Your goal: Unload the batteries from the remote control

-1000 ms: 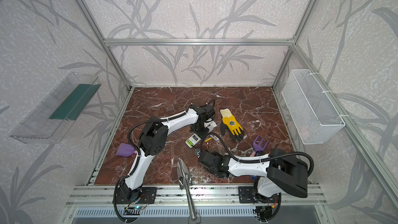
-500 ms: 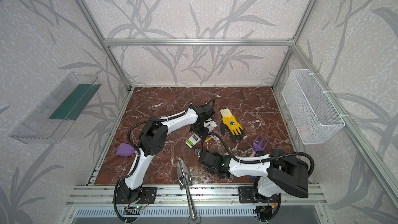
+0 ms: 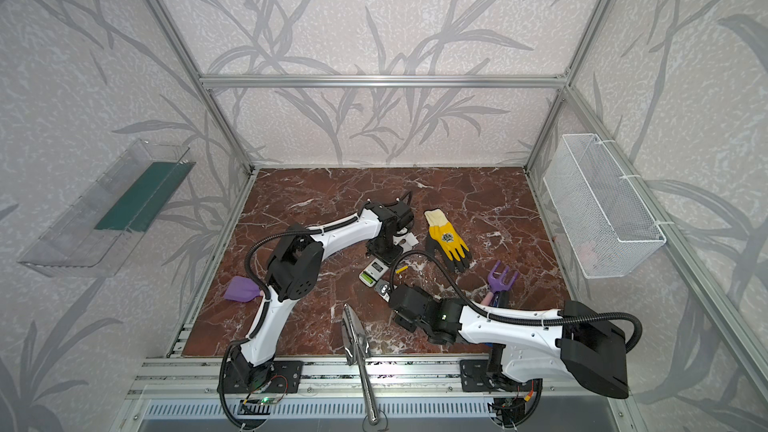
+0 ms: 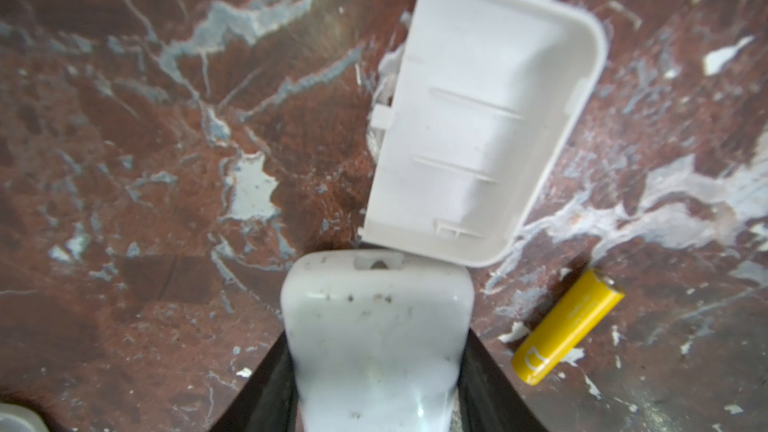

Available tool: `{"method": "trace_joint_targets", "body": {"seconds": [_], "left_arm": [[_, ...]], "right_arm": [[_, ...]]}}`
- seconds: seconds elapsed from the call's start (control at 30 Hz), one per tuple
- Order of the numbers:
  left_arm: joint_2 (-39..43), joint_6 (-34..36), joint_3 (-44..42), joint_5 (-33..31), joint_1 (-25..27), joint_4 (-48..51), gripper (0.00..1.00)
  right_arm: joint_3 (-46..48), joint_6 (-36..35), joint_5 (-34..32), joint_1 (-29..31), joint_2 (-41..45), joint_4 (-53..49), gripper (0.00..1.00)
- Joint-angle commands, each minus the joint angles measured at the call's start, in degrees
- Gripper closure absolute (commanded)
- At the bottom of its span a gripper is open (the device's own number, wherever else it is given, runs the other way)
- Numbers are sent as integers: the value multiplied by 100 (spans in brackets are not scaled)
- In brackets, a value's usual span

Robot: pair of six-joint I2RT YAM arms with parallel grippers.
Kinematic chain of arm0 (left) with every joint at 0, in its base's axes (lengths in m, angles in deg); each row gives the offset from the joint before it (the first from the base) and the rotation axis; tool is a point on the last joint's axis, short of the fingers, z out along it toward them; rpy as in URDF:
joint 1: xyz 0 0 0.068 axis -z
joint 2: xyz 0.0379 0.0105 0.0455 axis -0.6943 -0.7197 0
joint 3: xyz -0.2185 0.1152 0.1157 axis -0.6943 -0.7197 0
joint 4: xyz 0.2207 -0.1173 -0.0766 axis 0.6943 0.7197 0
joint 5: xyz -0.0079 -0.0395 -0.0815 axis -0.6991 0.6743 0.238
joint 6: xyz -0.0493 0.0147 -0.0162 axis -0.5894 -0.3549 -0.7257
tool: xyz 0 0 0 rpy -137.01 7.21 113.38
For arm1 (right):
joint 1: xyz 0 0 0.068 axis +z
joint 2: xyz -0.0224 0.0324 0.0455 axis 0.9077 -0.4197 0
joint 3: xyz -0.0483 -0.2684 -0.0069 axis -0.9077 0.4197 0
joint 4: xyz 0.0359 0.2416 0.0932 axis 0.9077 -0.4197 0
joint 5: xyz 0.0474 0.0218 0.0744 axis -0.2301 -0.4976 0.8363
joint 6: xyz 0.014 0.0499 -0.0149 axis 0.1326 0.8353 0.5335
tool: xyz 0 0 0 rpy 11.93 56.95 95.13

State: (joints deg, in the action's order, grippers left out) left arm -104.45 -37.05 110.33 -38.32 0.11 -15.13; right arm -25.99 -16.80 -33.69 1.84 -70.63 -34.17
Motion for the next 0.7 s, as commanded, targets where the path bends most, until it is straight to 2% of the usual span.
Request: {"method": "trace_joint_targets", "body": {"seconds": [0.0,0.1,0.13,0.17,0.3,0.5,0.67], "left_arm": [[-366,-196,-293,482,140,-85,48],[-248,-114,-224,541,141,-78,36],[-196,-80,-193,554,135,-80,26],[-154,-72,-173,556,131,-81,20],[23,39,-16,689,114,-41,1],[475,195,129,991,-61,-100,1],[783,271,210,1005,-333,-177,1]], "right_arm": [[-117,-141,-39,-14,89,112,100],[-113,-324,-21,-14,116,197,100],[-92,-400,5,-13,140,253,100],[-69,-470,-1,-14,152,286,100],[-29,-855,3,-31,295,358,100],[4,-1242,321,-217,683,279,100],[64,-1330,516,-508,889,195,100]]}}
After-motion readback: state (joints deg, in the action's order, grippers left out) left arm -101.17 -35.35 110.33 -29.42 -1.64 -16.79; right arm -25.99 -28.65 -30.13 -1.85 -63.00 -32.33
